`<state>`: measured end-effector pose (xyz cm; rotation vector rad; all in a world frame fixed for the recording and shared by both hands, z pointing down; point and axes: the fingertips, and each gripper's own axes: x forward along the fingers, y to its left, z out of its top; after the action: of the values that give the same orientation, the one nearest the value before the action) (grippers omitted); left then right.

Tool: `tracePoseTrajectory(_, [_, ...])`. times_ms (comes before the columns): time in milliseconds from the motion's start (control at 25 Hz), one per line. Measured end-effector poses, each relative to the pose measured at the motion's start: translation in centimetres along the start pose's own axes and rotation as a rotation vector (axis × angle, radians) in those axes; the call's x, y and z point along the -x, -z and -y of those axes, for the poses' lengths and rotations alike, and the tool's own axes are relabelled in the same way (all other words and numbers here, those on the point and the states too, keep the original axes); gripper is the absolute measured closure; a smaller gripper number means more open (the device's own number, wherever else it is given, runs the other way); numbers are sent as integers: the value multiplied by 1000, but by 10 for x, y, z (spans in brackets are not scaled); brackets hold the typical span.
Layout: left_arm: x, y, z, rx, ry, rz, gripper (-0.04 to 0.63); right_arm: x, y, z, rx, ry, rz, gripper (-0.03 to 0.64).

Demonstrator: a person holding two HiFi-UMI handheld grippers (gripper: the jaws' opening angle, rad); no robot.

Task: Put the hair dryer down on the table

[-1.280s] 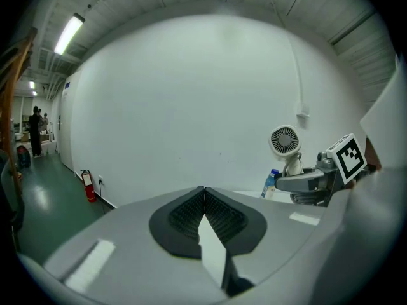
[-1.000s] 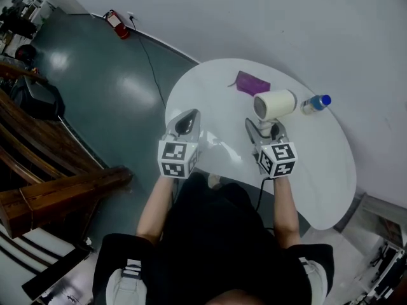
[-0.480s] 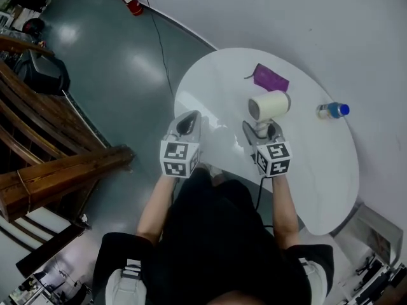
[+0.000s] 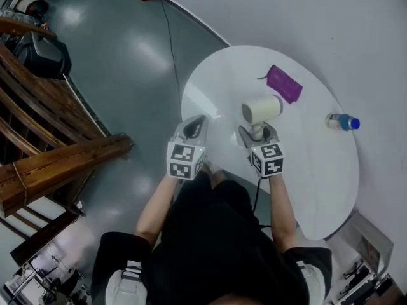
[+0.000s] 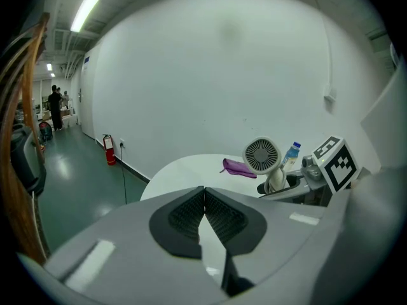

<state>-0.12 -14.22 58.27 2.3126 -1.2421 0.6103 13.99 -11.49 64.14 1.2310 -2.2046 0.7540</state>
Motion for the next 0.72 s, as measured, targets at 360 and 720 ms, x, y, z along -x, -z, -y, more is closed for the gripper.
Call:
tracePoseTrajectory(360, [0, 18, -17, 37, -27, -15, 588, -27, 22, -8, 35, -37, -110, 379])
tracePoseTrajectory(720, [-10, 39, -27, 51, -39, -51, 588, -49, 35, -10, 72, -35, -211, 379])
